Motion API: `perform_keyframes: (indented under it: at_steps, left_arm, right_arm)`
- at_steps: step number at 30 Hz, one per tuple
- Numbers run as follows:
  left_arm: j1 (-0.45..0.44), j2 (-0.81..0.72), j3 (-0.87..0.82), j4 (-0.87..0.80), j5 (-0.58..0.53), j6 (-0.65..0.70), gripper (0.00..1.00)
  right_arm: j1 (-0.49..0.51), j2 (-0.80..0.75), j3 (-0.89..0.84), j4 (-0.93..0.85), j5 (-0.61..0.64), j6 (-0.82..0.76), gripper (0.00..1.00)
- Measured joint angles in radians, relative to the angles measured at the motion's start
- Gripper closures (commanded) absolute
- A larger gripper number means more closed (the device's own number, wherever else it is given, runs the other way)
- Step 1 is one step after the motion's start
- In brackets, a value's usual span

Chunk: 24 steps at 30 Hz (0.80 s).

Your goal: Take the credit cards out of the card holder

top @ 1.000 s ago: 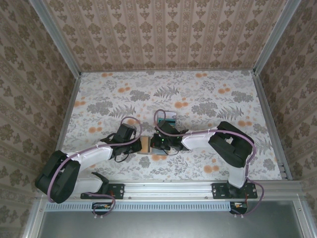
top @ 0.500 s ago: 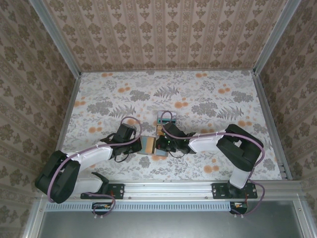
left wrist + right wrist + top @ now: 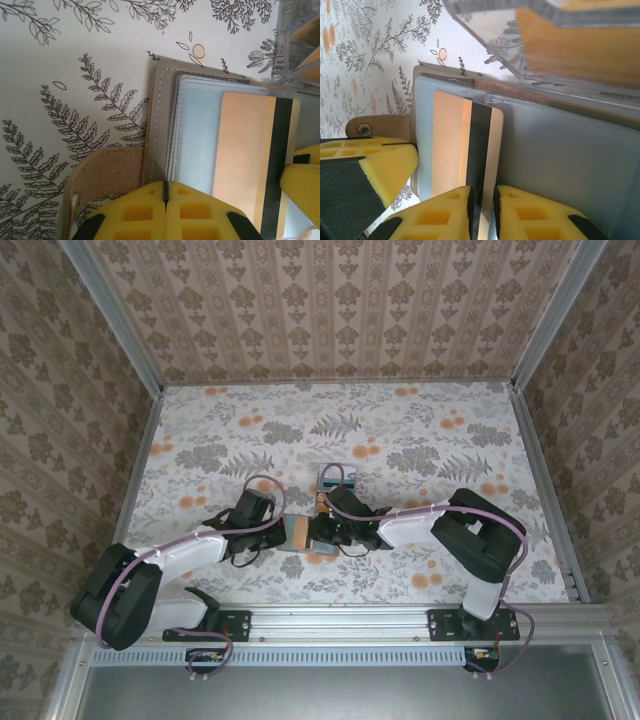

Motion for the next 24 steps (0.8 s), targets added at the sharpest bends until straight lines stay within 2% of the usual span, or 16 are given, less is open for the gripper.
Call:
perform_keyframes:
  at_steps: [2, 6, 8, 24]
  left_arm:
    - [0.0, 0.0, 0.0, 0.0, 0.0, 0.0, 1.0]
    - [0.0, 0.0, 0.0, 0.0, 0.0, 0.0, 1.0]
    - [0.0, 0.0, 0.0, 0.0, 0.0, 0.0, 1.0]
    - [0.0, 0.0, 0.0, 0.0, 0.0, 0.0, 1.0]
  right_arm:
    - [0.0, 0.008, 0.01, 0.002, -0.005, 0.0, 0.81]
    - [0.001, 0.016, 0.017, 0.003, -0.006, -0.002, 0.97]
    - [0.001, 0.016, 0.017, 0.012, -0.006, 0.002, 1.0]
    - [-0.041, -0.11, -0.101, 0.01, -0.004, 0.0, 1.0]
